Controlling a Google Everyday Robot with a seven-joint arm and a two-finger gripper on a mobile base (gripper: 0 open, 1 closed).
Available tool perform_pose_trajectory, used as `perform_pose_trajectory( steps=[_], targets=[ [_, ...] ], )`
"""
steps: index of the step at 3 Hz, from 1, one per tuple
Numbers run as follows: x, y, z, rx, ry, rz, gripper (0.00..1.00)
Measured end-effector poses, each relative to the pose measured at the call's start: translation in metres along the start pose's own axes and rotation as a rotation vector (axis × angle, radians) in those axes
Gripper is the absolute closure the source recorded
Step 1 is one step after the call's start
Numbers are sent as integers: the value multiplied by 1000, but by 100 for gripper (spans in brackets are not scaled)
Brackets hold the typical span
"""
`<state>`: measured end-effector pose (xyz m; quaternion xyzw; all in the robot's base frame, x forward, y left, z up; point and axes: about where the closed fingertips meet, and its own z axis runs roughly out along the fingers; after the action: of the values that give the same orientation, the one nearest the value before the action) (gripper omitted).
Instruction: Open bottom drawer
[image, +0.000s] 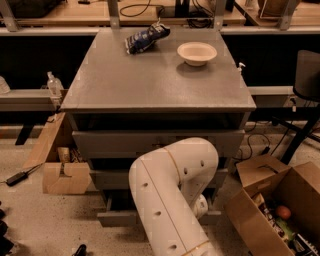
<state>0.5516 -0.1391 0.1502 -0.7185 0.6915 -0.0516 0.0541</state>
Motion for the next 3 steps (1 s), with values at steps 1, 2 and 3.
perform_pose_trajectory(
  steps=[1, 2, 3],
  targets=[
    [0, 0, 0, 0, 0, 0, 100],
    [0, 0, 0, 0, 0, 0, 100],
    [0, 0, 0, 0, 0, 0, 100]
  ],
)
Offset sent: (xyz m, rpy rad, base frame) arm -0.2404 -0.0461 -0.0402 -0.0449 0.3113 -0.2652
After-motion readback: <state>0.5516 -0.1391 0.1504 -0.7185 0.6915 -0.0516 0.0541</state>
